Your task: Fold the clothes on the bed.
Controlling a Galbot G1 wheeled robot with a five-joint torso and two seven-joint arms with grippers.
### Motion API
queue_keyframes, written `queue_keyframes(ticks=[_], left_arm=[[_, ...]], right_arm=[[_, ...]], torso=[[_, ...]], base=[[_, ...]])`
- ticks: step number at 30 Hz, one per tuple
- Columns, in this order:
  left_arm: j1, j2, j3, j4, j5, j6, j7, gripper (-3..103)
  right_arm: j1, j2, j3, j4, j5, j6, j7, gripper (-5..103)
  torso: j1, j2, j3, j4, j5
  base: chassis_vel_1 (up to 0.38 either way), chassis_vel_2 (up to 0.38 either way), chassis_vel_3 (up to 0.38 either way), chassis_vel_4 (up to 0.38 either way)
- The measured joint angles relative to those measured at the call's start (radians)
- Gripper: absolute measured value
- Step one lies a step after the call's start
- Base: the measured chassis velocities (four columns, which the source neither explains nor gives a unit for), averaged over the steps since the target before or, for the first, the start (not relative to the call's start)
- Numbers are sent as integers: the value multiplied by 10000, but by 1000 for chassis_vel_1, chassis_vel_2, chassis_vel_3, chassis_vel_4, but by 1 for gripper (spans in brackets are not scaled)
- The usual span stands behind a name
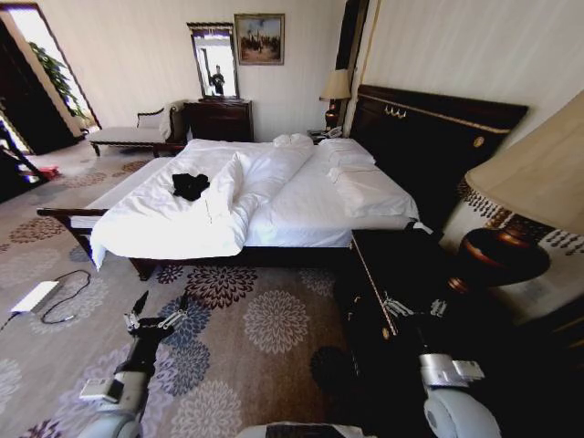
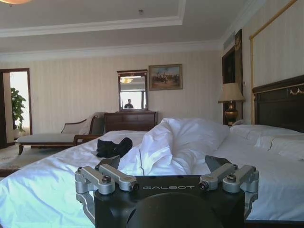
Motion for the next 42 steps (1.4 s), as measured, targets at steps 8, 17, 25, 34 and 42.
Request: queue_keyframes(ticks=[8, 17, 25, 34, 42], left_arm=[[-3, -61, 14, 13, 108, 0, -54, 100], [-32, -47, 41, 41, 82, -9, -61, 100], [-33, -59, 65, 57, 144, -35, -61, 100], [-14, -64, 88, 50, 197, -62, -61, 100], [16, -70, 90, 16, 205, -94, -61, 100]], right_arm=[[-11, 114, -10, -36, 49, 73, 20, 100], [-30, 154, 19, -48, 25, 143, -2, 100], [-46, 208, 2, -18, -12, 180, -36, 100], [-62, 232, 0, 5, -9, 267, -72, 100], [-77, 249, -9, 19, -16, 334, -109, 100]], torso=[[0, 0, 0, 0, 0], [1, 0, 0, 0, 1], [1, 0, 0, 0, 1], [0, 0, 0, 0, 0], [-2, 1, -1, -1, 0]], base=[[0, 0, 0, 0], [0, 0, 0, 0], [0, 0, 0, 0], [0, 0, 0, 0], [-55, 47, 56, -52]])
